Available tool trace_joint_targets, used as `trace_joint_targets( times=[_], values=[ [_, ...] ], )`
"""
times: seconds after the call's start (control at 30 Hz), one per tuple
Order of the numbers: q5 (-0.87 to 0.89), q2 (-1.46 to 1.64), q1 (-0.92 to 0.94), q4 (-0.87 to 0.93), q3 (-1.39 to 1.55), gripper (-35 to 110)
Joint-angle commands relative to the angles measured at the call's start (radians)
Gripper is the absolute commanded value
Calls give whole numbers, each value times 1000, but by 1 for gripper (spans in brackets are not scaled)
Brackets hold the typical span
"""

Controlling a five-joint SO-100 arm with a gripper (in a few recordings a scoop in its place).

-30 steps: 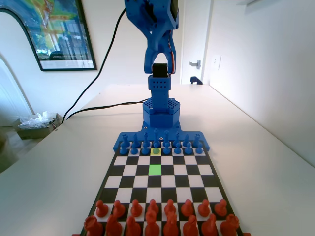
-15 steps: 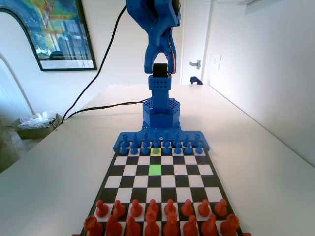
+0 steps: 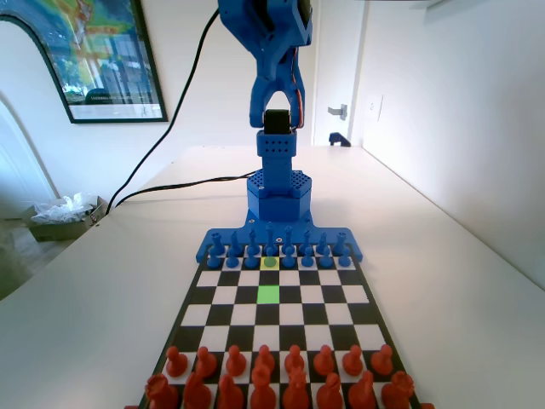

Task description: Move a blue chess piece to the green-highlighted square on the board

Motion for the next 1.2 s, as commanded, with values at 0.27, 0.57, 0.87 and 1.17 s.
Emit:
trace_joint_targets(
  times=[0.27, 0.57, 0.87, 1.17],
  values=[
    [-28, -91, 21, -26, -87, 2],
    [-29, -114, 3, -32, -109, 2],
    [-18, -121, -25, -34, -109, 3],
    [-26, -127, -25, -41, -112, 3]
  ],
)
